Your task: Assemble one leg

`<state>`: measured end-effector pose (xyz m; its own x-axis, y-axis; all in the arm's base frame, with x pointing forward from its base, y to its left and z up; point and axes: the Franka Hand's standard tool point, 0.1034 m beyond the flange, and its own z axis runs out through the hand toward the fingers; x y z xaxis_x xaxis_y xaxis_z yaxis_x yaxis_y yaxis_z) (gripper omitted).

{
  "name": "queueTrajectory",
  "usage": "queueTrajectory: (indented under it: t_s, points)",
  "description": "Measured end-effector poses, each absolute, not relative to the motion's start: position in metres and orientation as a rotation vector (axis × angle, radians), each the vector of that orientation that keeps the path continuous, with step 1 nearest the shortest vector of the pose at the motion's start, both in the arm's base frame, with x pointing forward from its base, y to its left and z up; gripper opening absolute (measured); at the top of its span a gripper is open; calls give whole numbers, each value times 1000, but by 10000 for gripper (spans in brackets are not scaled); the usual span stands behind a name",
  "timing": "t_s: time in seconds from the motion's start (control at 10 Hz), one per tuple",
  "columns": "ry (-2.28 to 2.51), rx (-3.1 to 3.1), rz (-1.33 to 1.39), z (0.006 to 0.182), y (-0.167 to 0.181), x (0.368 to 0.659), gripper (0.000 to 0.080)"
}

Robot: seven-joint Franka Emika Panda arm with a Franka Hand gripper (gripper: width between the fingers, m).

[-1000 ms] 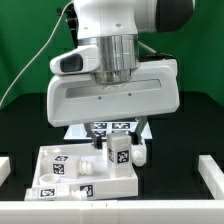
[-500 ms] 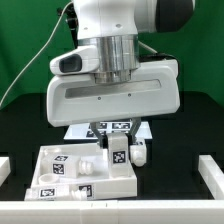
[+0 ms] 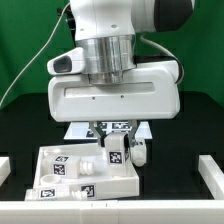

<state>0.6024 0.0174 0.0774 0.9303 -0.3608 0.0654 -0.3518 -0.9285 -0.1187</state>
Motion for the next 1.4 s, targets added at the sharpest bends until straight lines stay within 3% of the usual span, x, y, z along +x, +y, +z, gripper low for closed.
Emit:
queueTrajectory:
  t_s: [0.5,0.8,1.0,1.1,1.2,1.4]
  points:
    - [1298,-2722,-80,77,35,601,284]
    - [1458,-2629,-59,77,41,600,284]
    - [1389,-2667,-64,77,41,600,577]
    - [1262,-2734,-74,77,43,600,577]
    - [1099,-2805,-85,77,44,601,637]
    - [919,-2873,-98,77,43,601,646]
